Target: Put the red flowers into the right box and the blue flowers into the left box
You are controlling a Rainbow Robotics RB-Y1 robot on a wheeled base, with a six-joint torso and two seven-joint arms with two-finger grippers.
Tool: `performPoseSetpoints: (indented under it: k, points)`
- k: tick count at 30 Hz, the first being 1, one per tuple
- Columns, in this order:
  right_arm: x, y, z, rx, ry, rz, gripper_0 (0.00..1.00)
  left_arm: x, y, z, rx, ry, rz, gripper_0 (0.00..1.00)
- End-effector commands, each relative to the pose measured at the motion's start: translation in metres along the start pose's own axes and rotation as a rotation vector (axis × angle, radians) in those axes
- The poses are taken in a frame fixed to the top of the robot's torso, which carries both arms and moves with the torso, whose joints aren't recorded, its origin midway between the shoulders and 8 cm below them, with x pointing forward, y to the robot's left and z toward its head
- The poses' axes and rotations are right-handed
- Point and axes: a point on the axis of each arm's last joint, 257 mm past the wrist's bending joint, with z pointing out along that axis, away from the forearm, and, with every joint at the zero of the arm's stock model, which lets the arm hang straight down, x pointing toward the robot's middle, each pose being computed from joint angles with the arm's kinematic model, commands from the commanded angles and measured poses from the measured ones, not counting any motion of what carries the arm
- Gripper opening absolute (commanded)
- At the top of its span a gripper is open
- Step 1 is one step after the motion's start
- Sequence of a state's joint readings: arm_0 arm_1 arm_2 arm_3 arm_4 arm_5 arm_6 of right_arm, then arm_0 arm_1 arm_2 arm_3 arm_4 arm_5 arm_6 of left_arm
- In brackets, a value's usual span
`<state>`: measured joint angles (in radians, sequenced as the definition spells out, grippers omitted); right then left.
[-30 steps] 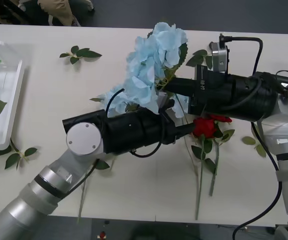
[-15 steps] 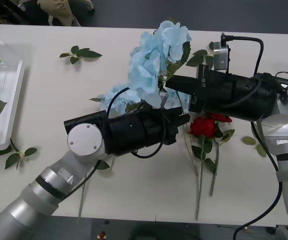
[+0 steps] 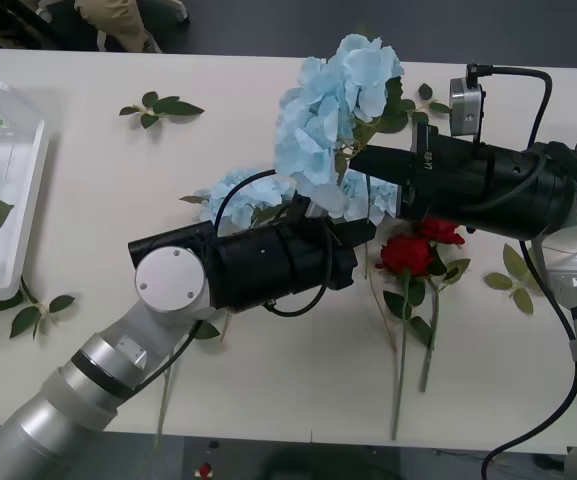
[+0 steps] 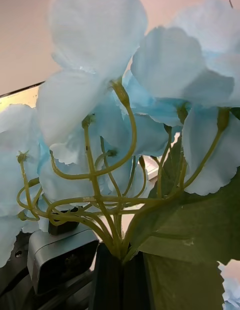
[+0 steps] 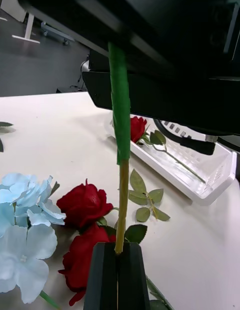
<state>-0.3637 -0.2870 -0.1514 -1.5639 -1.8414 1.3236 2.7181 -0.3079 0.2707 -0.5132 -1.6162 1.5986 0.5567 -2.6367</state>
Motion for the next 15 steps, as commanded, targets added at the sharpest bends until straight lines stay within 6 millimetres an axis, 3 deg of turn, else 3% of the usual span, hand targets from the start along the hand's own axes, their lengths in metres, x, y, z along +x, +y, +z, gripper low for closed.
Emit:
performPoseSetpoints:
  k: [1, 2, 3, 5, 9, 15]
  points:
    - [-0.0137, 0.0020, 0.0041, -0.022, -0.006, -0.016, 0.18, -0.0290, -0.0120, 0.0115, 0.030, -0.048, 0.065, 0.00]
    - [-0.0131, 0.0017, 0.0042, -0.021, -0.003, -0.017, 0.44, -0.0288, -0.0119, 0.0115, 0.030, -0.047, 0.067, 0.00]
    - [-0.0127, 0.0016, 0.0043, -0.020, 0.000, -0.019, 0.62, -0.0288, -0.0119, 0.0115, 0.030, -0.047, 0.068, 0.00]
    - [-0.0106, 0.0000, 0.0038, -0.015, 0.007, -0.020, 0.82, -0.0286, -0.0118, 0.0116, 0.030, -0.046, 0.068, 0.00]
    - [-0.0102, -0.0017, 0.0017, -0.009, 0.012, -0.024, 0.96, -0.0293, -0.0117, 0.0116, 0.028, -0.047, 0.070, 0.00]
    - [-0.0119, -0.0016, -0.0014, -0.011, 0.012, -0.028, 1.00, -0.0285, -0.0112, 0.0116, 0.027, -0.046, 0.072, 0.00]
